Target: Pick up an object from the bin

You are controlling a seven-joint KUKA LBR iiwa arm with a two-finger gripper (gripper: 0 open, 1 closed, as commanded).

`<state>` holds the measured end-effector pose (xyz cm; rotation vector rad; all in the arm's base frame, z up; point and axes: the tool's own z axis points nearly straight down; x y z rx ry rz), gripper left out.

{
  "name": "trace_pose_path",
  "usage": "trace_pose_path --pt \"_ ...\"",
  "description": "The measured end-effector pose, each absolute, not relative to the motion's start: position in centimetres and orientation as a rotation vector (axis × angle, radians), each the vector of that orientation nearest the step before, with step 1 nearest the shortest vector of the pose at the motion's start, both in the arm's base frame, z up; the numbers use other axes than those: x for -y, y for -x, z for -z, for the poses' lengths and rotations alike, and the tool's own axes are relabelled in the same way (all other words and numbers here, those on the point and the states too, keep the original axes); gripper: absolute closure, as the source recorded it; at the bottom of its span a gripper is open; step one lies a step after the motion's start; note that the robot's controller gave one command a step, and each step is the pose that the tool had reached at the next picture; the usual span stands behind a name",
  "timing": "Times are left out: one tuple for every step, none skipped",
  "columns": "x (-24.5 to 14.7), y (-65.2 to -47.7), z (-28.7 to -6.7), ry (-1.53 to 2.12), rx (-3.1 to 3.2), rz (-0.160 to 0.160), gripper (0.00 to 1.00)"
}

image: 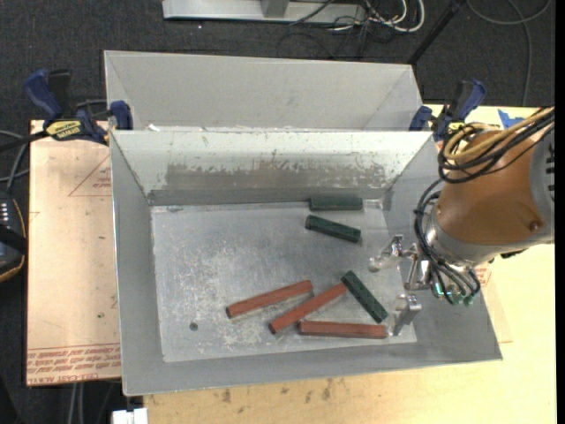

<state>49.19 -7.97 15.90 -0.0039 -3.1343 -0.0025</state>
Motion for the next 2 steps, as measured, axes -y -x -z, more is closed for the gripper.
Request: trace_pose_path --pt "8.0 -49.4 -16.3 0.0 3.142 0.001 0.0" --pt "8.9 -52.8 -7.7 0.172 3.153 0.0 1.0"
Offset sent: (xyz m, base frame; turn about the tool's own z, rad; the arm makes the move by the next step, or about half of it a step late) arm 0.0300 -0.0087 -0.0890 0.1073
